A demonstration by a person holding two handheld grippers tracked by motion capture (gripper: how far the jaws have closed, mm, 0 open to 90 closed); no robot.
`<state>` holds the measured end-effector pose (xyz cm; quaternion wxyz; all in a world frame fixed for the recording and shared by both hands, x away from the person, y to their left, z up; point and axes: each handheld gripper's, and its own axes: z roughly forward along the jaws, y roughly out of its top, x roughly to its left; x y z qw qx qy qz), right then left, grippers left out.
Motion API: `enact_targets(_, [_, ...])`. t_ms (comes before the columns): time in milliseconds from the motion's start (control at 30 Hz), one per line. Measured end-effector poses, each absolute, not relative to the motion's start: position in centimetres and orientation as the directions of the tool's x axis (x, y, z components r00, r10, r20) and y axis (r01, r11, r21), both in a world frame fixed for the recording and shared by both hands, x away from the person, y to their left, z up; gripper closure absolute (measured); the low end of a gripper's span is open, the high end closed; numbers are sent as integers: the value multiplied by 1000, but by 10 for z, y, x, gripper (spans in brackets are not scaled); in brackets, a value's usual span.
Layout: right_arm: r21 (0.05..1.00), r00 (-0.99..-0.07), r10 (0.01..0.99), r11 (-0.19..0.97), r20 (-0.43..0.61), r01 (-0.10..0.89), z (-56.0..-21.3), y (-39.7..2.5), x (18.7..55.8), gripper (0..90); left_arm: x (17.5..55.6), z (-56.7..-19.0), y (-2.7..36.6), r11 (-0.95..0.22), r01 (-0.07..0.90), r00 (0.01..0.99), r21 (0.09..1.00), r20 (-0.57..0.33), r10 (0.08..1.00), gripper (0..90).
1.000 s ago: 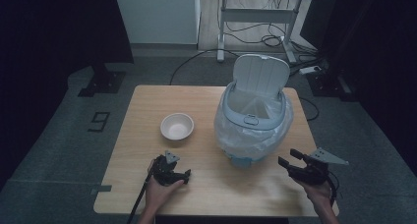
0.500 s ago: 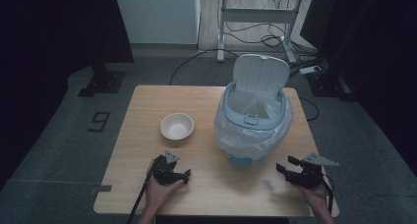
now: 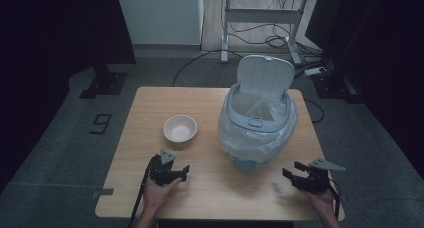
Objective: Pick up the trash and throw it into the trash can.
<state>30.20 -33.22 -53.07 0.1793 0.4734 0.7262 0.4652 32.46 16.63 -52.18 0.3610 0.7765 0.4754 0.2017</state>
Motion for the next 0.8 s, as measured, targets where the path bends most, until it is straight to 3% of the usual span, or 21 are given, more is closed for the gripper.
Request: enact_targets(800, [830, -469, 863, 113, 190, 545, -537, -334, 302, 325, 343, -483, 196, -204, 573, 438, 794, -87, 895, 130])
